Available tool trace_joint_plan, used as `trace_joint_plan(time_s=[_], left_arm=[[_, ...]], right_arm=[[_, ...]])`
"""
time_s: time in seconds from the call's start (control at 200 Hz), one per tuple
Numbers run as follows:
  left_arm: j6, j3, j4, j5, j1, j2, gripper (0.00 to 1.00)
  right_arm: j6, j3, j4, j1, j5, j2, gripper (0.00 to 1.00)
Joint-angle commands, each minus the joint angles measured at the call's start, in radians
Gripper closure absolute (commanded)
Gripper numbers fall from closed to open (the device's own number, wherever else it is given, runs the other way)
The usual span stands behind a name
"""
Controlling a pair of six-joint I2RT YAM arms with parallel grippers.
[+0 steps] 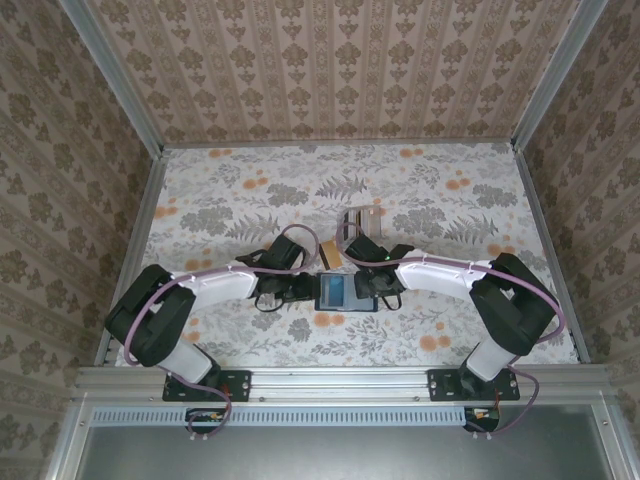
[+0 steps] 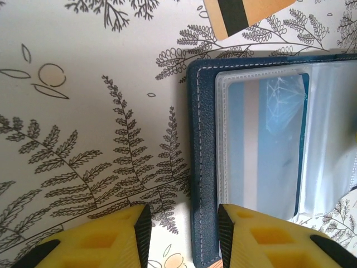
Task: Put the credit cards into the card holder
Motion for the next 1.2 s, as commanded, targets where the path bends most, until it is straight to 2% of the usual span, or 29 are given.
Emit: trace_joint_plan(time_s=[0.0, 0.16, 0.335, 0.51, 0.655, 0.925, 1.195], left_arm=[[0.021, 0.026, -0.033, -0.024, -0.007, 0.015, 0.62], [0.019, 0.032, -0.049, -0.031, -0.011, 0.016, 0.63], [0.014, 0.034, -0.056, -0.04, -0.011, 0.014, 0.64], [0.013, 0.04, -0.039, -0.029, -0.016, 0.024, 0.65], [0.008, 0.04, -0.014, -0.02, -0.028, 0.035, 0.63], [-0.006, 0.062, 0.027, 0.031, -0.029, 0.066, 0.6], [-0.027, 0.069, 0.027, 0.084, -0.019, -0.017, 0.65]], right_arm=[[0.024, -0.021, -0.038, -0.007, 0.057, -0.036, 0.47], [0.034, -0.068, -0.036, -0.031, 0.052, -0.114, 0.56], [0.026, -0.16, 0.09, -0.075, -0.06, -0.22, 0.6], [0.027, -0.229, 0.163, -0.137, -0.143, -0.23, 0.81], [0.033, -0.273, 0.253, -0.151, -0.222, -0.229, 0.92], [0.039, -0.332, 0.461, -0.178, -0.419, -0.202, 0.98], [0.109, -0.329, 0.623, -0.177, -0.558, -0.096, 1.0]])
